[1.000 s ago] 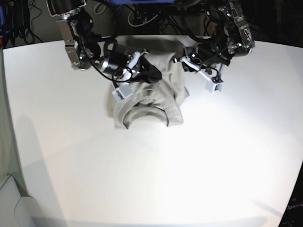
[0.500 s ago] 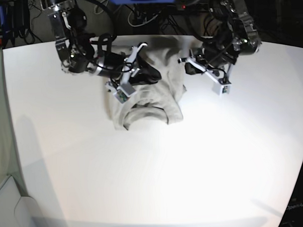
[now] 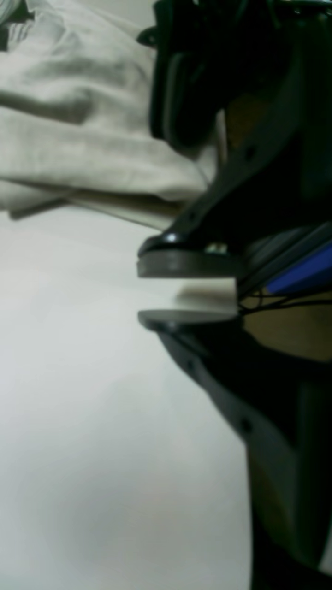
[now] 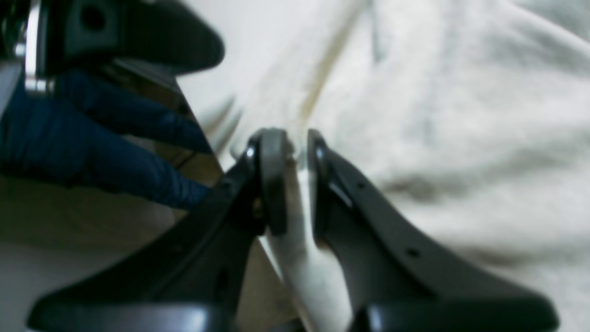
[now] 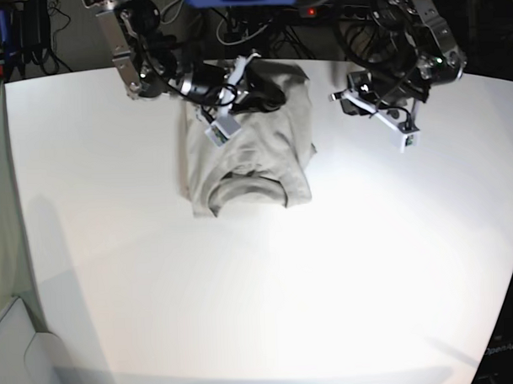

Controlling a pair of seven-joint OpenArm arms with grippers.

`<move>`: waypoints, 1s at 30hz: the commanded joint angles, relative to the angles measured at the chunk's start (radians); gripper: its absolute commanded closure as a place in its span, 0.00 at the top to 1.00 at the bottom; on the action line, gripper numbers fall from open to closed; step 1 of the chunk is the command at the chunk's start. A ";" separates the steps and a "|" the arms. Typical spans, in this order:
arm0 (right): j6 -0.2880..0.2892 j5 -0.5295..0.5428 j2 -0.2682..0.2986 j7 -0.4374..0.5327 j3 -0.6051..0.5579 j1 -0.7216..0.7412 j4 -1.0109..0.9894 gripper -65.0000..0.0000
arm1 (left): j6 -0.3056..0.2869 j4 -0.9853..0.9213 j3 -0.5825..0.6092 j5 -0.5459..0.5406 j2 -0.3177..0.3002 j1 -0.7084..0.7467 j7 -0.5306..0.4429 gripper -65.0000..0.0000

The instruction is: Layout the t-shirt on the table in an organized manner, then fold the t-shirt properly

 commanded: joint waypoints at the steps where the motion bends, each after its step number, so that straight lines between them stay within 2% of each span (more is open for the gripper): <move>1: -0.009 -0.005 0.005 -0.004 0.000 0.004 0.005 0.12 | 0.000 0.019 -0.001 -0.014 -0.014 0.009 -0.002 0.19; 7: -0.009 0.001 0.034 -0.014 0.002 -0.033 0.174 0.12 | -0.005 0.046 -0.001 -0.014 -0.039 0.060 -0.005 0.19; 12: -0.009 0.001 0.061 -0.080 0.009 -0.084 0.361 0.12 | -0.010 0.088 -0.028 -0.014 -0.039 0.094 0.001 0.19; 16: -0.009 -0.005 0.064 -0.085 0.009 -0.147 0.414 0.12 | -0.010 0.092 -0.024 -0.014 -0.063 0.148 -0.002 0.19; 26: -0.009 -0.005 0.184 -0.080 0.009 -0.260 0.418 0.11 | -0.010 0.091 0.005 -0.003 -0.086 0.270 -0.010 0.18; 28: -0.009 -0.005 0.213 -0.080 0.009 -0.280 0.418 0.11 | -0.003 0.088 0.053 -0.003 -0.129 0.301 -0.015 0.18; 30: -0.009 -0.005 0.241 -0.080 0.009 -0.300 0.418 0.07 | 0.001 0.088 0.111 -0.003 -0.162 0.350 -0.073 0.18</move>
